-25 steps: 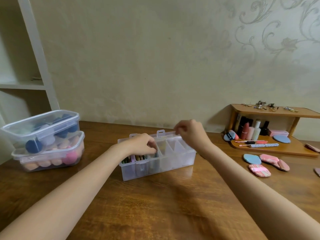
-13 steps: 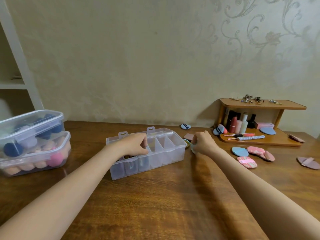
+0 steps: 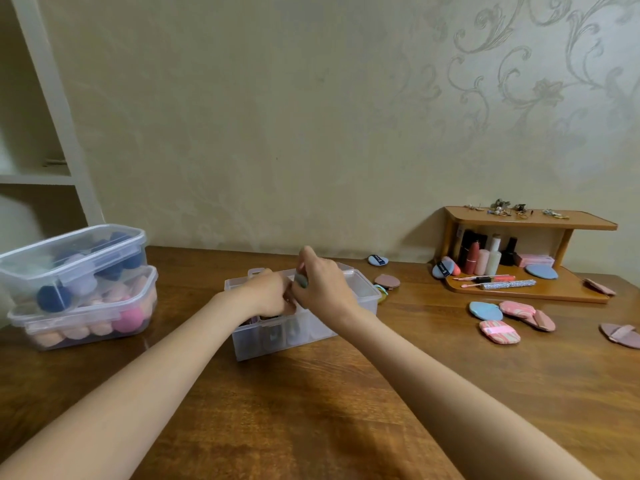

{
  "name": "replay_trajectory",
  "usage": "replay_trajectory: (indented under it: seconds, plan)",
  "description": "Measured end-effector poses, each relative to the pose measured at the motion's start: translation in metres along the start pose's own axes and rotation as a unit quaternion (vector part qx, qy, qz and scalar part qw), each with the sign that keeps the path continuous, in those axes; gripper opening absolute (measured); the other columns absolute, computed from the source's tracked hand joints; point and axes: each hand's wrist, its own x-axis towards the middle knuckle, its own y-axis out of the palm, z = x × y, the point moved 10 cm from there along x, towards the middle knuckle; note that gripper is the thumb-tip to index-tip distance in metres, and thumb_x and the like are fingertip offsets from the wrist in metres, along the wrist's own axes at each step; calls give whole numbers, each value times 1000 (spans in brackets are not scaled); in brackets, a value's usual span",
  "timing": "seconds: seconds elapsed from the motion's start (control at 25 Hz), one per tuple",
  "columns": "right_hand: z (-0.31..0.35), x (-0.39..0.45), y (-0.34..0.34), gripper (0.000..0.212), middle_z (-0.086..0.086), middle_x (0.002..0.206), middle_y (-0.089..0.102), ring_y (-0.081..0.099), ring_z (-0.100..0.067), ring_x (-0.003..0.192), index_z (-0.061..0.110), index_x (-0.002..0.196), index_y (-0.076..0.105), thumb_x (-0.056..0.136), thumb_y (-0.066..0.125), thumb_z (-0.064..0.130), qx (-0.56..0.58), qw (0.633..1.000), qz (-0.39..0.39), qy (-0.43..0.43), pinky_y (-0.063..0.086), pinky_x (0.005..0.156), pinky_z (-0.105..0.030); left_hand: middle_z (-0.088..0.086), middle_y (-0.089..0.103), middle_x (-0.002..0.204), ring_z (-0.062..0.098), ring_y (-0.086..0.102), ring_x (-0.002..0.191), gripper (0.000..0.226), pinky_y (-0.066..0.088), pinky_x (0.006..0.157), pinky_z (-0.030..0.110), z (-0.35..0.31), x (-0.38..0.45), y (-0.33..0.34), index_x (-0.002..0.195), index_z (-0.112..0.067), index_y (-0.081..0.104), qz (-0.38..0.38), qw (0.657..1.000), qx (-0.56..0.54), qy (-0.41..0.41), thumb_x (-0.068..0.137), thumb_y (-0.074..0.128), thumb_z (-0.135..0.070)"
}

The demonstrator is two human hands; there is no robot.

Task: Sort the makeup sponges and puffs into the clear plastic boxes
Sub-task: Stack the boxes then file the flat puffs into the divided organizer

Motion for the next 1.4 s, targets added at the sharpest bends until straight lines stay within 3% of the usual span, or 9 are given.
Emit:
replay_trajectory:
  seconds: [0.16, 0.28, 0.4, 0.52, 0.8, 0.96, 1.16, 1.28, 1.4]
  plan:
    - [-4, 0, 6, 12, -18, 91, 62, 53, -33, 79, 9, 89, 39, 84, 48, 1, -17, 999, -25, 15, 37, 60, -38, 12, 47, 109, 21, 52, 102, 19, 38, 53, 20, 5, -5, 1, 107, -13, 58, 4, 999, -40, -6, 92, 50, -20]
    - [-1, -3, 11, 13, -13, 93, 61, 50, -29, 74, 6, 99, 45, 88, 51, 9, -69, 997, -16, -5, 35, 58, -36, 14, 50, 126, 18, 40, 94, 26, 40, 68, 27, 0, -7, -1, 115, -7, 59, -2, 999, -48, 8, 93, 48, -16]
    - [-6, 1, 16, 15, -16, 94, 63, 56, -33, 81, 3, 102, 46, 88, 51, 7, -69, 997, 6, 18, 35, 58, -34, 9, 52, 104, 14, 42, 75, 27, 41, 61, 23, 4, -6, 0, 114, -5, 59, -3, 999, -52, 4, 92, 49, -17]
    - [-11, 6, 28, 16, -17, 101, 64, 59, -34, 92, 1, 102, 55, 87, 50, 1, -88, 994, 55, 37, 39, 62, -33, 13, 55, 110, 19, 44, 85, 26, 40, 68, 26, 7, -4, 5, 112, -2, 59, 0, 999, -48, -3, 92, 49, -16]
    - [-20, 3, 44, 35, -4, 63, 43, 43, -17, 58, 13, 57, 37, 89, 46, 4, -127, 968, 200, 78, 30, 49, -23, 14, 55, 118, 28, 49, 107, 26, 39, 75, 30, 5, -3, 1, 116, -9, 59, -10, 999, -52, -4, 93, 47, -8]
    - [-12, 5, 43, 7, -16, 95, 62, 58, -31, 85, 2, 89, 55, 87, 50, -2, -126, 982, 132, 47, 40, 60, -34, 9, 57, 98, 23, 52, 92, 18, 41, 66, 26, 9, -2, 1, 105, -6, 61, -26, 998, -64, 1, 90, 54, -13]
    - [-19, 14, 10, 24, -13, 100, 49, 56, -31, 98, -2, 98, 69, 92, 49, 12, -88, 993, 70, 40, 44, 84, -34, 1, 60, 118, 16, 56, 105, 32, 44, 63, 16, 5, -4, -15, 121, -13, 56, -40, 992, -112, 49, 89, 56, -14]
    - [-86, 32, -58, 25, -22, 95, 63, 57, -36, 95, -8, 91, 68, 86, 49, 6, -59, 986, -75, 134, 45, 80, -34, -3, 64, 119, 11, 55, 114, 25, 42, 89, 23, 0, -3, -22, 112, -18, 65, -59, 988, -123, 79, 90, 55, -17]
    - [-178, 16, -53, 23, -13, 85, 67, 58, -32, 93, -3, 91, 67, 87, 49, 12, -61, 953, -22, 295, 48, 85, -37, -4, 65, 115, 11, 58, 110, 19, 46, 90, 28, -5, 0, -10, 101, -22, 69, -40, 990, -105, 88, 91, 53, -18]
